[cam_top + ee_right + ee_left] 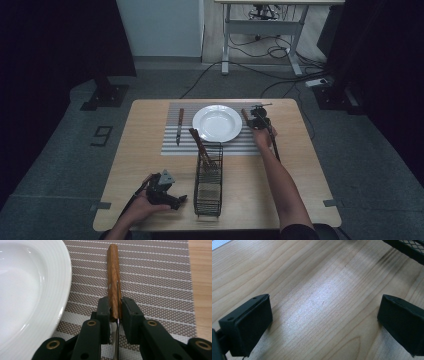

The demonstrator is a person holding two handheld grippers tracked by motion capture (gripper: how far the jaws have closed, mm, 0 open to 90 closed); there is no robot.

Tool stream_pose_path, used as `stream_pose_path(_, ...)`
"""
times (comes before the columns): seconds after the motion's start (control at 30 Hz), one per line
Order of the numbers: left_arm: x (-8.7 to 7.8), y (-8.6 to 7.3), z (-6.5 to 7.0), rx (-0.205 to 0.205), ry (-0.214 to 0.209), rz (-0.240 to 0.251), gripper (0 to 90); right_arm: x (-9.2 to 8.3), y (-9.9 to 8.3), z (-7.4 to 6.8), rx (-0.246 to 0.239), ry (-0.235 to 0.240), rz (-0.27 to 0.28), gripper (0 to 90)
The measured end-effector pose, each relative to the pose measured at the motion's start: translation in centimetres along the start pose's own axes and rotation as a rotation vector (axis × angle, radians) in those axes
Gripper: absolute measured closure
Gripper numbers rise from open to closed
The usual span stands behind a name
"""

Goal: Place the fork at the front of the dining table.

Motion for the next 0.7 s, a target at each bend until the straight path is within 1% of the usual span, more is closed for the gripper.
stream_pose_path(0.2, 0.0, 0.0, 0.0, 0.000, 0.000, 0.000, 0.0, -0.3, 0.0, 0.7, -0.008, -0.017, -0.001, 73.9)
stream_pose_path(0.3, 0.0, 0.0, 0.0, 0.000, 0.000, 0.000, 0.0, -0.5, -0.1, 0.9, -0.006, -0.011, -0.002, 72.9)
stream_pose_path(0.4, 0.0, 0.0, 0.0, 0.000, 0.000, 0.000, 0.0, -1.2, 0.0, 0.9, -0.006, 0.007, 0.020, 69.9)
stream_pose_path(0.43, 0.0, 0.0, 0.0, 0.000, 0.000, 0.000, 0.0, -1.5, 0.0, 0.9, 0.000, 0.016, 0.028, 67.7)
stream_pose_path(0.47, 0.0, 0.0, 0.0, 0.000, 0.000, 0.000, 0.0, -1.8, 0.0, 0.9, 0.002, 0.018, 0.034, 63.4)
stream_pose_path(0.5, 0.0, 0.0, 0.0, 0.000, 0.000, 0.000, 0.0, -2.1, -0.1, 0.9, 0.000, 0.020, 0.028, 58.0)
stream_pose_path(0.57, 0.0, 0.0, 0.0, 0.001, 0.000, 0.000, 0.0, -2.6, -0.5, 0.7, -0.011, 0.047, 0.000, 50.9)
stream_pose_path(0.6, 0.0, 0.0, 0.0, 0.000, 0.000, 0.000, 0.0, -3.0, -0.6, 0.7, -0.019, 0.055, 0.002, 50.8)
stream_pose_path(0.63, 0.0, 0.0, 0.0, 0.000, 0.000, 0.000, 0.0, -3.6, -0.7, 0.6, -0.035, 0.054, 0.030, 51.0)
stream_pose_path(0.67, 0.0, 0.0, 0.0, 0.001, 0.002, 0.000, 0.0, -4.1, -1.0, 0.6, -0.054, 0.054, 0.036, 49.0)
stream_pose_path(0.7, 0.0, 0.0, 0.0, 0.001, 0.001, 0.000, 0.0, -4.3, -1.3, 0.5, -0.066, 0.067, 0.024, 46.1)
Point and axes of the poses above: each handheld gripper's, and its own axes: x roughly forward along the jaws, y roughly out of its top, z roughly to its right, the point moved 10 cm from there along x, roughly forward along the jaws, and after that the axes turned 7 degrees about -z, right-handed, at the moved point
